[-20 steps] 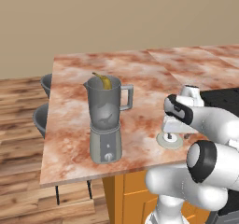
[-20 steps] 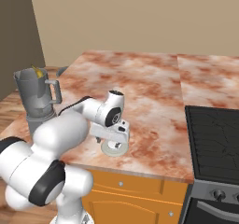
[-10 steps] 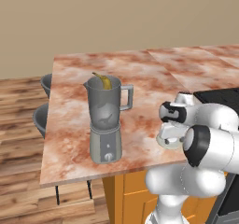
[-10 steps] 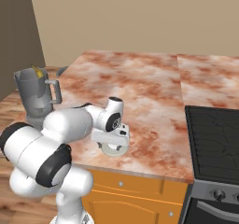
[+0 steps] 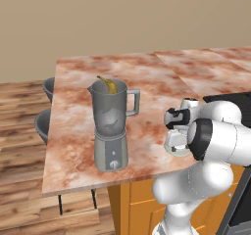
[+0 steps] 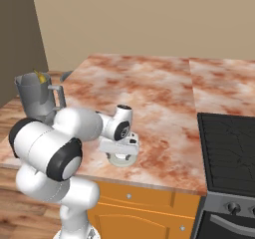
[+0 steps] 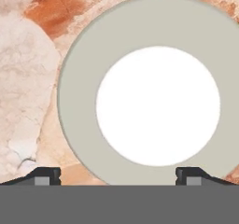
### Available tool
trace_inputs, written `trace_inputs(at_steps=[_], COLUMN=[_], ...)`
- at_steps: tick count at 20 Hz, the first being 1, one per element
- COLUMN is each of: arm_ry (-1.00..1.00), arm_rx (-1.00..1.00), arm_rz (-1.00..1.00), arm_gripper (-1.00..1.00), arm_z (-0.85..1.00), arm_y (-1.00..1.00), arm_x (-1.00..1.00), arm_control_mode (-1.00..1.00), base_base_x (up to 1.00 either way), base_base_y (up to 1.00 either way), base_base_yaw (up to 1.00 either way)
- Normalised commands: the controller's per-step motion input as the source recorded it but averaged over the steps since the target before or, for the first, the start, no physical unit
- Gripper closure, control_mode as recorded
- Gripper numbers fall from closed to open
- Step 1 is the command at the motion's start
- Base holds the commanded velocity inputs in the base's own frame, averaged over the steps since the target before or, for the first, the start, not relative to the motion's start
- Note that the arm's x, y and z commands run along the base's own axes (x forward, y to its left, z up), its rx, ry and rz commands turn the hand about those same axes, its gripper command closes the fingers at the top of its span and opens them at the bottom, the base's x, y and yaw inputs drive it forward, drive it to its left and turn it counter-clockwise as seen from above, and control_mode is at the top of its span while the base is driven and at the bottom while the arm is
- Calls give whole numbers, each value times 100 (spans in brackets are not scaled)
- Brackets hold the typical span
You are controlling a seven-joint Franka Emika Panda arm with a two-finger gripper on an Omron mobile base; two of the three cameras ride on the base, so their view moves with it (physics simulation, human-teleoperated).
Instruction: Open the blender lid, put the banana in the blender, close the lid, and start the blender.
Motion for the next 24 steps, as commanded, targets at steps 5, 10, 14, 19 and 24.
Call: trace_inputs(at_steps=[5, 10, 14, 19, 24], arm_ry=[0, 0, -1, -3, -3], arm_rx=[0, 0, 0, 0, -1], arm_rz=[0, -5, -10, -11, -7], arm_gripper=[-100, -100, -100, -100, -100], arm_z=[-6, 0, 0, 0, 6], arm_y=[-3, 0, 0, 0, -1], arm_x=[12, 14, 5, 0, 0], arm_control_mode=[-100, -100, -100, -100, -100], base_base_x=[0, 0, 0, 0, 0], base_base_y=[0, 0, 0, 0, 0], base_base_yaw=[0, 0, 0, 0, 0])
